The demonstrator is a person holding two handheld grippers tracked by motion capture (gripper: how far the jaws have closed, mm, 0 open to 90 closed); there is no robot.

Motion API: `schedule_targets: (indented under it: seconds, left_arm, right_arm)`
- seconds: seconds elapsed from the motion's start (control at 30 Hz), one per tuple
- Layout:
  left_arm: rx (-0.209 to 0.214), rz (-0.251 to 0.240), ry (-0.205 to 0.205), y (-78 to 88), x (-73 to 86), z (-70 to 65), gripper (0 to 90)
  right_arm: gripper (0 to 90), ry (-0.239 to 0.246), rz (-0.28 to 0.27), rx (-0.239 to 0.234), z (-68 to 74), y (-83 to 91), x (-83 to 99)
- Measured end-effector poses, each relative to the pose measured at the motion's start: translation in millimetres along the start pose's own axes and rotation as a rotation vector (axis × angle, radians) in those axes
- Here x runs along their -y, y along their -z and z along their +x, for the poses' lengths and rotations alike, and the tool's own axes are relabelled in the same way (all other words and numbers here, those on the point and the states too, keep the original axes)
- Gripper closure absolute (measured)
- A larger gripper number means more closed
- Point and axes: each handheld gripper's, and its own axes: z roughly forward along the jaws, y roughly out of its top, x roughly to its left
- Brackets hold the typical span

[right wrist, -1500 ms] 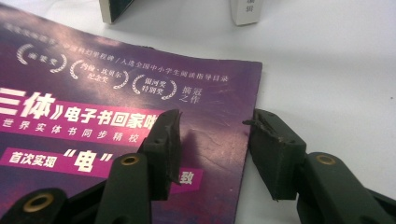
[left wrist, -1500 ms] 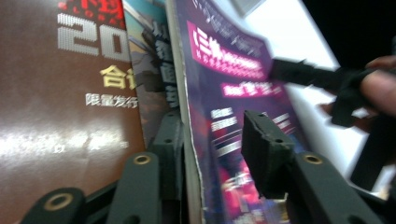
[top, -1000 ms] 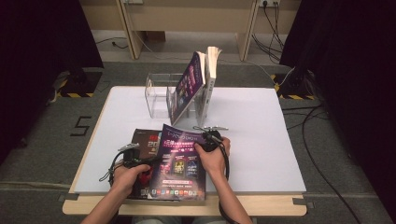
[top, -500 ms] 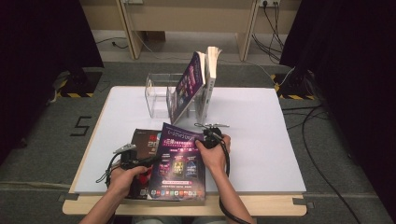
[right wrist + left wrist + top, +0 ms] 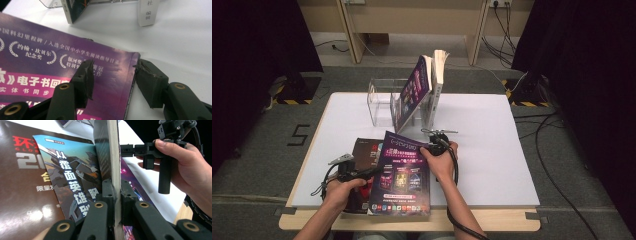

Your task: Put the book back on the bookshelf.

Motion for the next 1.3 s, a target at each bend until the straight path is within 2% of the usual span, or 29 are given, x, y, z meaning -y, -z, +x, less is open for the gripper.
schedule_targets:
  seconds: [0.17,0.4,0.47,0.53,0.67,0.83,0.97,1.17,1.3]
  left_arm:
    - [-0.005,0.001,0.035,-0.4,3.5,7.8,84.4]
    - [-0.052,0.016,0.075,0.5,8.2,16.5,84.3]
    - [-0.053,0.021,0.092,0.4,9.0,18.8,84.3]
    - [-0.062,0.023,0.089,-0.5,9.3,18.7,84.2]
    - [-0.058,0.025,0.115,-1.1,10.2,21.6,84.2]
    - [-0.070,0.028,0.109,-1.7,10.3,20.4,84.2]
    - [-0.078,0.034,0.105,-1.9,10.0,19.8,84.2]
    - [-0.080,0.043,0.106,-2.2,8.8,20.0,84.1]
    - [-0.083,0.043,0.104,-2.5,8.9,19.5,84.1]
  right_arm:
    - [47.7,-0.005,0.001,-0.011,-0.5,-1.6,-1.2]
    - [49.2,-0.002,0.004,-0.019,-1.6,-1.9,-1.4]
    - [49.8,-0.010,0.011,-0.030,-1.6,-2.0,-1.8]
    - [49.9,-0.008,0.011,-0.045,-1.8,-2.4,-1.6]
    - [50.5,-0.023,0.011,-0.042,-0.9,-2.3,-1.2]
    - [52.5,-0.030,0.017,-0.029,-0.1,-2.7,-1.8]
    - [63.8,-0.049,0.030,0.001,-1.1,-2.4,-3.5]
    - [66.3,-0.049,0.052,0.018,-0.5,-2.7,-6.1]
    - [69.9,-0.061,0.053,0.011,-2.8,-2.2,-6.0]
